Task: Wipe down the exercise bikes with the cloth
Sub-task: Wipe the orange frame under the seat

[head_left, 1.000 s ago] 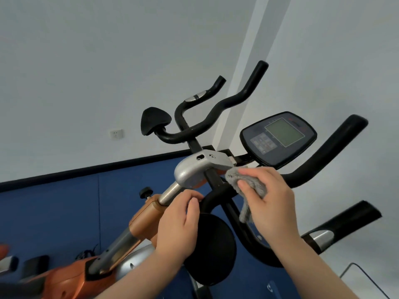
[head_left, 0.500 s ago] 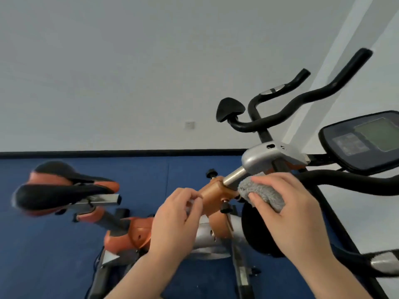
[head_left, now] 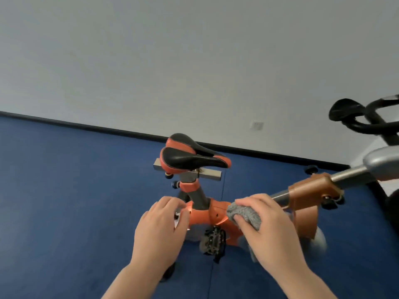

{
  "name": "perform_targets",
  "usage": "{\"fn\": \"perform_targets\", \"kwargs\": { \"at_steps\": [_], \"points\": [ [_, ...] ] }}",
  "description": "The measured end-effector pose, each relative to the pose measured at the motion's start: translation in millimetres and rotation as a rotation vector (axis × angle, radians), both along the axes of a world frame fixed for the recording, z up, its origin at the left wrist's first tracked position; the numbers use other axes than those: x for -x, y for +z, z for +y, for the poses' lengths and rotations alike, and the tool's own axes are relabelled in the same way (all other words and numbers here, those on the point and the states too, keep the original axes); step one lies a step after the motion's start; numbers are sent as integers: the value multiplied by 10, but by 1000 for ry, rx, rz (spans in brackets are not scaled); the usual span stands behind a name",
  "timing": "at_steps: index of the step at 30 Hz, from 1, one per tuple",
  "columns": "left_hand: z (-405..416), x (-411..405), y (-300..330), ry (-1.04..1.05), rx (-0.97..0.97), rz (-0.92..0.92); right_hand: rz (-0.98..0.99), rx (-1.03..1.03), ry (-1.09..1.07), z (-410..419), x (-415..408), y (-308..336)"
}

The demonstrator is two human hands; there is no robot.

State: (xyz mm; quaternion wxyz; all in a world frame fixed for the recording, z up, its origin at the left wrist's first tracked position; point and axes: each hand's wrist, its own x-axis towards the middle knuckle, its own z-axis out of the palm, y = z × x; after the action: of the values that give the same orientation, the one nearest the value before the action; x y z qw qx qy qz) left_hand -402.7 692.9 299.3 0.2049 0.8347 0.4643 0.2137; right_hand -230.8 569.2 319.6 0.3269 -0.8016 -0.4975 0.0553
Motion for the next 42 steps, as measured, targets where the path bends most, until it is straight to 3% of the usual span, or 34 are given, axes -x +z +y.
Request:
{"fn": "perform_targets", "kwargs": {
  "at_steps": [5, 11, 23, 32, 42],
  "points": [
    [511, 1038, 5, 108, 19, 30, 8, 24, 13, 544, 778, -15],
    [927, 1563, -50, 140, 77, 59, -6, 44, -22, 970, 1101, 80],
    [2353, 1570, -163, 162, 73, 94, 51, 69, 86, 2435, 1169, -118],
    [3483, 1704, -320, 177, 178, 76, 54, 124, 112, 3614, 1362, -128],
    [5467, 1670, -290, -142, 105, 183, 115, 21, -161, 5307, 1728, -165]
  ]
}}
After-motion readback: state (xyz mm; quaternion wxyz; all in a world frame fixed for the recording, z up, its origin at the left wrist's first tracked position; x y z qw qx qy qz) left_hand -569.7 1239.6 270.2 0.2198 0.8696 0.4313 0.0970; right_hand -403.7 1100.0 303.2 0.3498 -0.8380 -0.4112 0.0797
